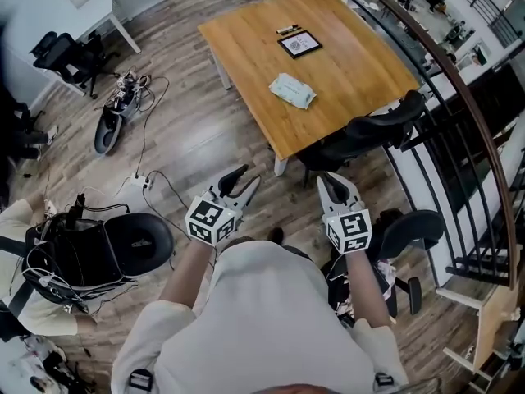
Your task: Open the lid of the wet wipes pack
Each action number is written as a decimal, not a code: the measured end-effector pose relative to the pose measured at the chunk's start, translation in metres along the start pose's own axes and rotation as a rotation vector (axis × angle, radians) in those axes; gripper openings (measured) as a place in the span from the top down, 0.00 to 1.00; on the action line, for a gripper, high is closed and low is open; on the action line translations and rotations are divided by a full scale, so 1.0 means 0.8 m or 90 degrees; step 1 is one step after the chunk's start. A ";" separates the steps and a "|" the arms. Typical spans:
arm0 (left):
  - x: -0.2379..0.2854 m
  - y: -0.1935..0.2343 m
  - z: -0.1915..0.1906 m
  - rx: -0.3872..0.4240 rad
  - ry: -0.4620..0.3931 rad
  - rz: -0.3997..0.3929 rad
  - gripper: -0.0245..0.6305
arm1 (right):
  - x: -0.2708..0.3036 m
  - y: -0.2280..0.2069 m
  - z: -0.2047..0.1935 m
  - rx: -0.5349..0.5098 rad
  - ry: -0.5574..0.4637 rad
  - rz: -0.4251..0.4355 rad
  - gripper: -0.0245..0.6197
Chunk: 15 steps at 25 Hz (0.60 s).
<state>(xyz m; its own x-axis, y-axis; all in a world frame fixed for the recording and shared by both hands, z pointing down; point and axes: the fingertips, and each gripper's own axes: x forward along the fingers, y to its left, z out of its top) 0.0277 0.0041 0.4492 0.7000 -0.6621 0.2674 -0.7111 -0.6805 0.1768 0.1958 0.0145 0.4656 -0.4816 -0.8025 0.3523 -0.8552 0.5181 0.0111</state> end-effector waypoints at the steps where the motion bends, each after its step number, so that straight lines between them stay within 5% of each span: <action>1: 0.007 0.007 -0.001 -0.002 0.002 0.001 0.73 | 0.009 -0.006 0.000 0.000 0.002 0.000 0.91; 15: 0.094 0.101 0.017 -0.009 0.027 -0.021 0.73 | 0.115 -0.064 0.015 0.016 0.029 -0.017 0.91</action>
<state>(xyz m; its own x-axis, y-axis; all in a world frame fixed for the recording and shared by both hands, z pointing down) 0.0236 -0.1051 0.4709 0.7205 -0.6250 0.3004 -0.6882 -0.6975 0.1995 0.1927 -0.0893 0.4862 -0.4494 -0.8018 0.3940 -0.8729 0.4880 -0.0026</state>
